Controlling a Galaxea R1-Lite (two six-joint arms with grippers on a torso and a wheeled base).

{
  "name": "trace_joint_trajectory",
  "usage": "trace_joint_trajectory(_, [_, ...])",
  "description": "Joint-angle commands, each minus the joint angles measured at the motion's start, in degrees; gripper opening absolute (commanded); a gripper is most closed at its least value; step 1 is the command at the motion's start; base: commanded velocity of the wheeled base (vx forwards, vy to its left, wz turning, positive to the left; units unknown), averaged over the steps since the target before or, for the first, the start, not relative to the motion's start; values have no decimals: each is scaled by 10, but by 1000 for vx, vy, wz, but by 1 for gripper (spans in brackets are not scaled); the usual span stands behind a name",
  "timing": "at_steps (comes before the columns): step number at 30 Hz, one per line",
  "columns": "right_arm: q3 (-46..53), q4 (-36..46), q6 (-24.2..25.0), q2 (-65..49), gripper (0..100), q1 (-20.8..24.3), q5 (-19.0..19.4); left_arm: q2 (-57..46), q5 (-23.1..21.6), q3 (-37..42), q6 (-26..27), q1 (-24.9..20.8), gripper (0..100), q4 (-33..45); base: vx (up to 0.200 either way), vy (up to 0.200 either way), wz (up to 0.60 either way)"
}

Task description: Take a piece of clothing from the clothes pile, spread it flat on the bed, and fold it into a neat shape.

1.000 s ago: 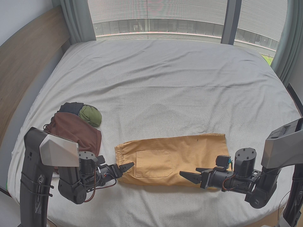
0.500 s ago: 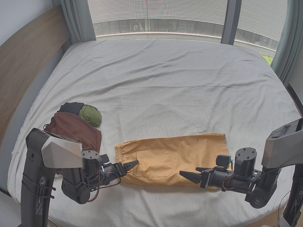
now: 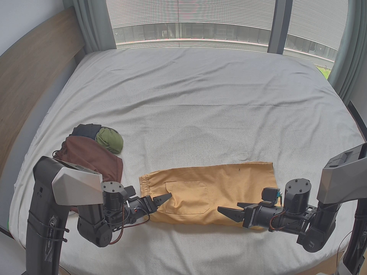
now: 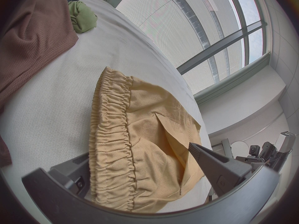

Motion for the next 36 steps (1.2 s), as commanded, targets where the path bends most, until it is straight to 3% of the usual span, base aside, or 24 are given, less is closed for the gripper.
trace_joint_trajectory(1, [0,0,0,0,100,1,0,0,0,1,0,0,0,0,0,0,0])
trace_joint_trajectory(16, [-2,0,0,1,100,-5,0,-8,8,10,-3,12,0,0,0,0,0])
trace_joint_trajectory(36, [-4,0,0,5,100,-6,0,-110,-29,85,-3,98,0,1,0,0,0])
